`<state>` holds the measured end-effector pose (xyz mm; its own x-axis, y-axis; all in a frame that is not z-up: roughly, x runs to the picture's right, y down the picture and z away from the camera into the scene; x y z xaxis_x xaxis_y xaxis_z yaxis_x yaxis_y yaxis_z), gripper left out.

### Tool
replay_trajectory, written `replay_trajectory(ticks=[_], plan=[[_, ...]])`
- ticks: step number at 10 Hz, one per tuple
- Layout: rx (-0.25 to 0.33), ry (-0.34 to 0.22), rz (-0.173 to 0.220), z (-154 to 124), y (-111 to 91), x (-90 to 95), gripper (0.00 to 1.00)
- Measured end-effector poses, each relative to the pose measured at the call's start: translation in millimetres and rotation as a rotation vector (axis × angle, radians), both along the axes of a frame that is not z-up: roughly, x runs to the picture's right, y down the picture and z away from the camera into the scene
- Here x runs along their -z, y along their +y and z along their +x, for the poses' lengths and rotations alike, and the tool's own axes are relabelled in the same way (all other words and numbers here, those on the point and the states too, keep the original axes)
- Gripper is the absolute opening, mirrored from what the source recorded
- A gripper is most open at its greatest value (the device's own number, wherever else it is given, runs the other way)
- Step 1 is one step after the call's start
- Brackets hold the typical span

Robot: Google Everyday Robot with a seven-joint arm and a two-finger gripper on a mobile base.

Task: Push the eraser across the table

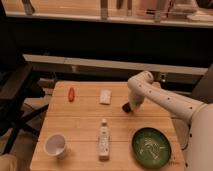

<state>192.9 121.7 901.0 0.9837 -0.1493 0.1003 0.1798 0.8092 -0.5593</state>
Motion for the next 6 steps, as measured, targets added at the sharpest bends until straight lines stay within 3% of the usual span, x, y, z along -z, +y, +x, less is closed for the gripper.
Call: replay_trajectory(ticks=[3,6], plan=[[0.023,-0.012,-0.004,18,2,1.6,0.00],[0.034,-0.021,-0.008,-8,1,0.5,0.00]])
